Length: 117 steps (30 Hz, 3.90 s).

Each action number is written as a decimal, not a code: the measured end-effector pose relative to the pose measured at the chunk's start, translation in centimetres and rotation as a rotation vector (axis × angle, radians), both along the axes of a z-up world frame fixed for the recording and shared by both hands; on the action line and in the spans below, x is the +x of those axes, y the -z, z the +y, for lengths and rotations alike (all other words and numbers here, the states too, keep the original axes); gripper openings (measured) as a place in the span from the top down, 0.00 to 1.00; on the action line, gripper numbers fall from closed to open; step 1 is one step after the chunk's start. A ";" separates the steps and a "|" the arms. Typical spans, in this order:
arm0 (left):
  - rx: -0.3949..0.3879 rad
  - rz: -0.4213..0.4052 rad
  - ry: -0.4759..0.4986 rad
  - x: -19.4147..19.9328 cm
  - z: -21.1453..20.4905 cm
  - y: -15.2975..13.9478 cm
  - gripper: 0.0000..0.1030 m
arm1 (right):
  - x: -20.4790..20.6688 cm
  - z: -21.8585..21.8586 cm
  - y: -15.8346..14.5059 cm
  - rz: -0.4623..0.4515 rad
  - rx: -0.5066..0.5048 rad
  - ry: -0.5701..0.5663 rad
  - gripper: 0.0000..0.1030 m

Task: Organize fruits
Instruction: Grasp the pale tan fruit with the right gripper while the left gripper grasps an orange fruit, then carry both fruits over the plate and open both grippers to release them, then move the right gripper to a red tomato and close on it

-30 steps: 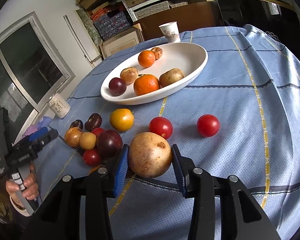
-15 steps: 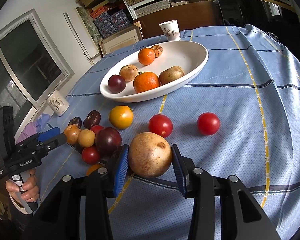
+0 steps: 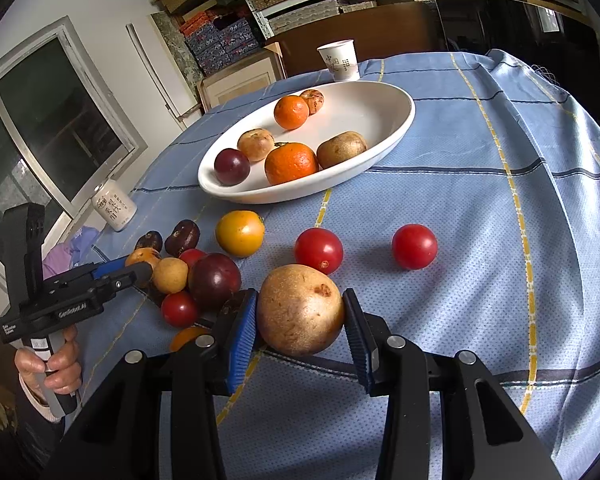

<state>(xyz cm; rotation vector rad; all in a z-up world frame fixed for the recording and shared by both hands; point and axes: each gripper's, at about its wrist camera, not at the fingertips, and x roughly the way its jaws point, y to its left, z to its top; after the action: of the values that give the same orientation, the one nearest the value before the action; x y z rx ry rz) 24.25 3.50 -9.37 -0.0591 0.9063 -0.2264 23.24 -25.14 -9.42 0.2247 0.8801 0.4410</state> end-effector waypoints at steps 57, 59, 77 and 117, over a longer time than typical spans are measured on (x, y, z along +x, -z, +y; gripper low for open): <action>0.011 -0.162 -0.172 3.2 0.1 -4.6 0.05 | 5.3 -2.7 -3.4 -0.187 -0.049 0.169 0.37; -0.035 -0.095 -0.193 2.6 1.3 -3.4 0.04 | 4.9 -2.6 -2.8 -0.164 -0.080 0.158 0.37; 0.024 -0.109 -0.119 0.2 0.3 -3.1 0.04 | 3.6 -1.1 -0.1 -0.067 -0.227 0.103 0.32; 0.184 -0.081 -0.148 0.6 2.0 -1.1 0.21 | 4.2 -2.3 0.5 -0.031 -0.175 0.143 0.75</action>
<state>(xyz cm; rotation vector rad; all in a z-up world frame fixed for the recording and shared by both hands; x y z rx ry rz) 24.85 5.45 -8.31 0.0527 0.8347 -0.0072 27.43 -27.41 -9.93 0.1191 0.8609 0.2322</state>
